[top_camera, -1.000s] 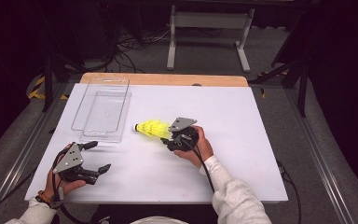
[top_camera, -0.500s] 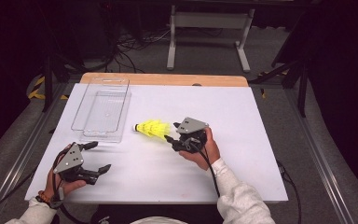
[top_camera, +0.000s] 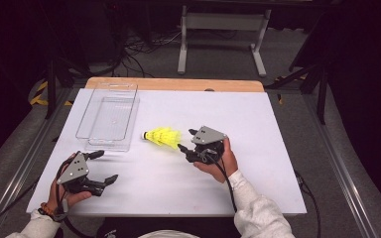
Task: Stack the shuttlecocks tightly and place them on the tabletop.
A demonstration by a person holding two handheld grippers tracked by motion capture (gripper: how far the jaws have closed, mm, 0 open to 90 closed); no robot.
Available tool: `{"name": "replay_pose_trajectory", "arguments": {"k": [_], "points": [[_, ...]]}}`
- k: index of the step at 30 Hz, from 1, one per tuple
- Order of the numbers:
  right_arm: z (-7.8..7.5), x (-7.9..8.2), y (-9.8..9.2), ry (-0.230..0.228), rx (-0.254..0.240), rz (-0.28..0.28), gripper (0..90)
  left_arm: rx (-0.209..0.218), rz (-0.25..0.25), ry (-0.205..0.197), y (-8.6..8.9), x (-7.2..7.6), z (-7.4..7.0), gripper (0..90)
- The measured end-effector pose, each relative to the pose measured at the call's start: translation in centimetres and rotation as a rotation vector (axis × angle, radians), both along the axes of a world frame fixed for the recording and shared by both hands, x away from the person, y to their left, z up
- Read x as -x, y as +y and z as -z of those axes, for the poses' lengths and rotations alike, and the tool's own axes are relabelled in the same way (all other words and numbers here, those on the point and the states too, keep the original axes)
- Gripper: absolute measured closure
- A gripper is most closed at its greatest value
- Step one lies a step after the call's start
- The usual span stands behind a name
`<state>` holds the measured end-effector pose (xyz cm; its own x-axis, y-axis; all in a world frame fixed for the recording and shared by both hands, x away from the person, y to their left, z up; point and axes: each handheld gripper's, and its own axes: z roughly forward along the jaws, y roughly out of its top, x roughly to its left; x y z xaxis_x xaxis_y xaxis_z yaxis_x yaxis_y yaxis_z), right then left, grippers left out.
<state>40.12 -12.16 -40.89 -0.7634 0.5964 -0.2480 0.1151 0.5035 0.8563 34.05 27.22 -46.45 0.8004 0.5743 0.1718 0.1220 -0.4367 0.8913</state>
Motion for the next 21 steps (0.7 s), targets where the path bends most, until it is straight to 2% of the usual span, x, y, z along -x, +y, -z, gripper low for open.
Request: {"name": "replay_pose_trajectory", "arguments": {"k": [9,15,17,21], "points": [[0.4,0.4,-0.4,-0.016,0.007,0.009,32.8,-0.003,0.005,-0.001,0.0,0.0,0.0,8.9],[0.9,0.4,-0.2,-0.024,0.022,0.045,19.5,-0.003,0.007,-0.004,0.0,0.1,0.0,8.9],[1.0,0.5,-0.1,-0.026,0.012,0.044,17.2,-0.004,0.009,-0.004,0.0,0.1,0.0,8.9],[1.4,0.7,0.1,-0.035,0.026,0.038,15.2,-0.002,0.007,-0.006,-0.1,0.1,0.0,8.9]]}}
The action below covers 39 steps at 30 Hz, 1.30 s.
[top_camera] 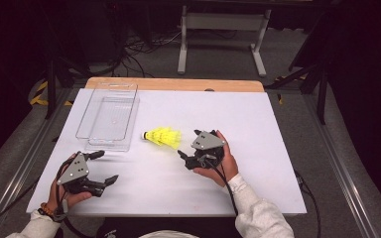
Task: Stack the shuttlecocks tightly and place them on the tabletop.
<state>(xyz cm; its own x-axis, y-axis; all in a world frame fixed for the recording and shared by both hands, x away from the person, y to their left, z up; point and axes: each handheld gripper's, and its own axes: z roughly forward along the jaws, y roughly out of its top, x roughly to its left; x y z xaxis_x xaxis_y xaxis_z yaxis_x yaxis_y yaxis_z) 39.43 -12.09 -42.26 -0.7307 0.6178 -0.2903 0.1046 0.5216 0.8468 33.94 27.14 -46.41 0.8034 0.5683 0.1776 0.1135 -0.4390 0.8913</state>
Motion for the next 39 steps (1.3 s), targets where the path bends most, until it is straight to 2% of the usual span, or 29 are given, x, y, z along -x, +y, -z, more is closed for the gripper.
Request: {"name": "replay_pose_trajectory", "arguments": {"k": [4,13,21,33,37,38,39], "points": [[0.5,0.1,0.2,0.003,-0.004,0.000,12.5,-0.001,0.002,0.001,-0.1,0.0,0.0,8.9],[1.7,-0.1,1.0,0.025,0.031,-0.016,12.2,-0.003,0.008,0.002,-0.1,0.0,0.0,8.9],[2.5,-0.3,1.6,0.060,0.041,-0.033,12.2,-0.002,0.009,0.006,-0.2,0.0,0.1,8.9],[3.7,-1.3,2.7,0.143,0.053,-0.032,12.3,-0.003,0.008,0.006,-0.1,0.0,0.0,8.9],[4.1,-2.0,3.7,0.193,0.064,-0.053,15.1,-0.003,0.008,0.006,-0.2,0.0,0.1,8.9],[4.1,-2.0,3.7,0.193,0.064,-0.053,15.1,-0.003,0.007,0.006,-0.2,0.0,0.1,8.9],[4.2,-2.4,4.2,0.221,0.058,-0.053,15.2,-0.004,0.007,0.007,-0.1,0.0,0.1,8.9]]}}
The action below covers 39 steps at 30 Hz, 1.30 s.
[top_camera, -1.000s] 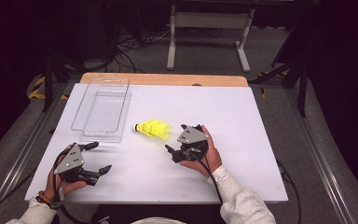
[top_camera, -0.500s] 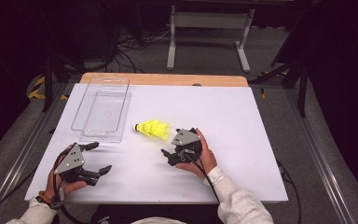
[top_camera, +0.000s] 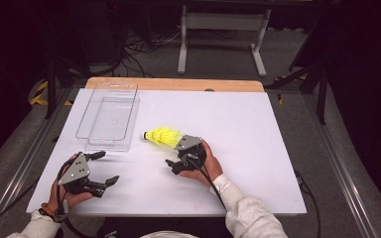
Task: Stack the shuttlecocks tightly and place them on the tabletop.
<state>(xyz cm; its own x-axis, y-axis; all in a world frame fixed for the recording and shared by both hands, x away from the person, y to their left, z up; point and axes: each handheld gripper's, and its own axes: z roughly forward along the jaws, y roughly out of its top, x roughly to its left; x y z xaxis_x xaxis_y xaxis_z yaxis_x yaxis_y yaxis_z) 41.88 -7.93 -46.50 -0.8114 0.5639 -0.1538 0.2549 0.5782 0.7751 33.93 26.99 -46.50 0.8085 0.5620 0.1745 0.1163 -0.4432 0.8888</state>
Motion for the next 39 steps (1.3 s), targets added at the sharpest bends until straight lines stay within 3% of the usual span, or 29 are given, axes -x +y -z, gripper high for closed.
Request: {"name": "replay_pose_trajectory", "arguments": {"k": [8,15,23,30,39], "points": [[-0.2,-1.6,1.7,0.045,-0.015,-0.021,17.1,0.001,0.003,0.002,0.0,-0.2,0.1,8.9],[-0.3,-2.3,2.8,0.058,-0.019,-0.032,20.2,0.001,0.002,0.009,0.2,-0.2,0.2,8.9],[0.0,-3.8,3.7,0.094,-0.049,0.013,22.2,0.002,-0.018,0.015,0.8,0.5,0.3,9.0],[0.0,-4.0,4.4,0.071,-0.057,0.049,27.5,0.004,-0.036,0.017,1.2,1.0,0.3,9.0],[0.1,-4.8,5.3,0.028,-0.070,0.138,38.4,0.009,-0.043,0.018,1.6,1.3,0.3,9.0]]}}
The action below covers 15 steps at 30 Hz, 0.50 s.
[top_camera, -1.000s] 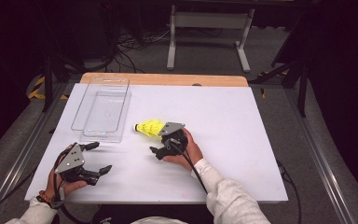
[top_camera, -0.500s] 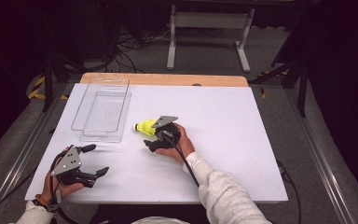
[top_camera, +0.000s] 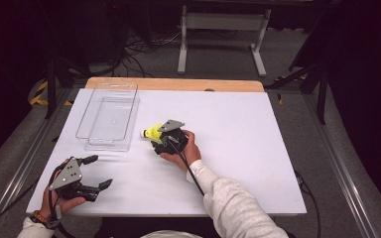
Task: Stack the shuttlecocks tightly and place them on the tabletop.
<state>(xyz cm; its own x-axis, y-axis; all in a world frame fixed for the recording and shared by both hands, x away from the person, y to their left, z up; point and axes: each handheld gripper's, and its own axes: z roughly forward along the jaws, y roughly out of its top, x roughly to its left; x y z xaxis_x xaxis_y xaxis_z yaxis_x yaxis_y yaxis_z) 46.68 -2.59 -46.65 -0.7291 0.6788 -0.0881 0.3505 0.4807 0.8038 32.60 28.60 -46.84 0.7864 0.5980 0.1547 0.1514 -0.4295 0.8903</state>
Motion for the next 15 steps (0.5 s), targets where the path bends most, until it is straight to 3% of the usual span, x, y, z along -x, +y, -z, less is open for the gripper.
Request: {"name": "replay_pose_trajectory", "arguments": {"k": [5,12,15], "points": [[-0.2,-0.5,0.3,-0.010,0.012,0.023,52.7,0.003,0.003,0.001,0.0,0.0,0.0,9.0],[-0.3,-1.3,0.6,-0.019,0.040,0.058,62.9,0.000,0.005,0.002,0.0,0.0,0.0,9.0],[-0.4,-1.6,0.7,-0.018,0.049,0.050,73.9,-0.001,0.005,0.003,0.0,0.0,0.0,9.0]]}}
